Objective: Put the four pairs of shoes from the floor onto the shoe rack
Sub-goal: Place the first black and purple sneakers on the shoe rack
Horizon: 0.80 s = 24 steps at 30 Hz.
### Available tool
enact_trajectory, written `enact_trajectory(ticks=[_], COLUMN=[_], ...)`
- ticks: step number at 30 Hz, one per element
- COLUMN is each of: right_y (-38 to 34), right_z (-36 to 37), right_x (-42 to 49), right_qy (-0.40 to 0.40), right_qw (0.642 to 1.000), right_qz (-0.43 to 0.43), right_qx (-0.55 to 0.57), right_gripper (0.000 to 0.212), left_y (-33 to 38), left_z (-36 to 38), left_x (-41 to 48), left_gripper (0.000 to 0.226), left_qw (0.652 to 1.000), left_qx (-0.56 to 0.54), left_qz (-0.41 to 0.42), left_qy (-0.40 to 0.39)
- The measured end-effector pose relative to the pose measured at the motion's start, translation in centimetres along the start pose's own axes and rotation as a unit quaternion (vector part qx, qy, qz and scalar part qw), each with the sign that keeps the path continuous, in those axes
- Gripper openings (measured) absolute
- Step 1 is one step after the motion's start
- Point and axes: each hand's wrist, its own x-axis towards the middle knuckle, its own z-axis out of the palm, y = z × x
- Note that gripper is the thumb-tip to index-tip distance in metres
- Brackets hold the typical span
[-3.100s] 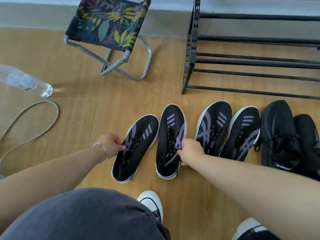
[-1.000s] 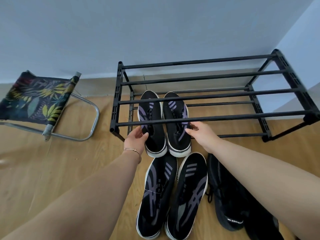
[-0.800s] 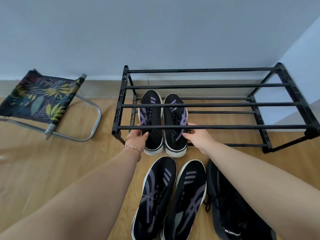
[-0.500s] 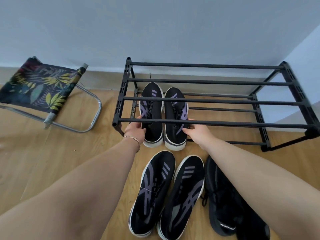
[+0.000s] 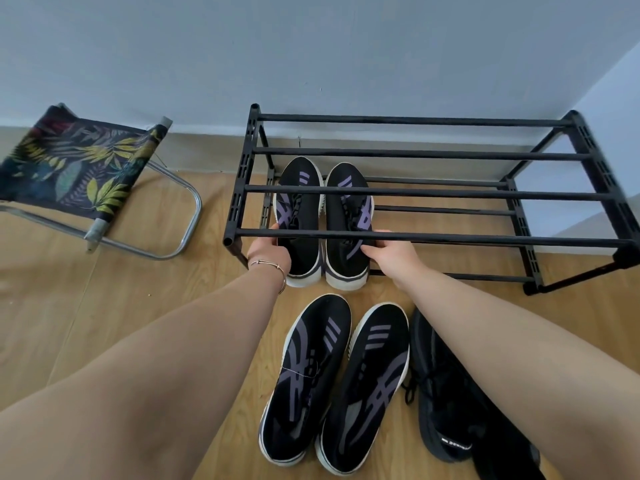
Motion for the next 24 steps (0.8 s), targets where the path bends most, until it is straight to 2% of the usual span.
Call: enact_trajectory(ticks=[5,7,9,14,19,22,24], right_y=[-0.2,-0.1,0.1,1.0,3.4,5.1,6.4], right_z=[0.1,0.0,-0.2,-0.9,-1.6,-1.9,-1.9], right_x=[-0.5,-0.6,-1.0,-3.7,-7.7,-9.9,-11.3], right_qy=[-0.006,0.000,0.020,0.080,0.098,0.100,0.094], right_qw=[0.999,0.998,0.996,0.976,0.936,0.900,0.876], right_qz=[-0.005,-0.020,-0.029,-0.092,-0.193,-0.254,-0.294], right_qx=[-0.041,-0.062,-0.084,-0.180,-0.277,-0.340,-0.372], right_gripper=[0.039,0.040,0.045,0.056,0.061,0.061,0.061], left_y=[-0.3,-0.2,0.0,-1.7,-3.9,-5.7,-7.1], left_z=[0.0,-0.1,-0.2,-0.7,-1.4,-1.8,-2.1], left_x=[-0.9,-1.6,-2.2,-3.5,-5.3,-7.0,-8.2], left_gripper=[0.071,0.061,0.046,0.040,0.064,0.064,0.063], left_qw=[0.995,0.988,0.979,0.969,0.926,0.879,0.861], left_qx=[0.095,0.144,0.186,0.184,0.277,0.358,0.389], left_qz=[0.035,0.050,0.077,0.164,0.252,0.313,0.327], left_qy=[-0.012,-0.025,-0.005,-0.013,-0.047,-0.031,-0.025])
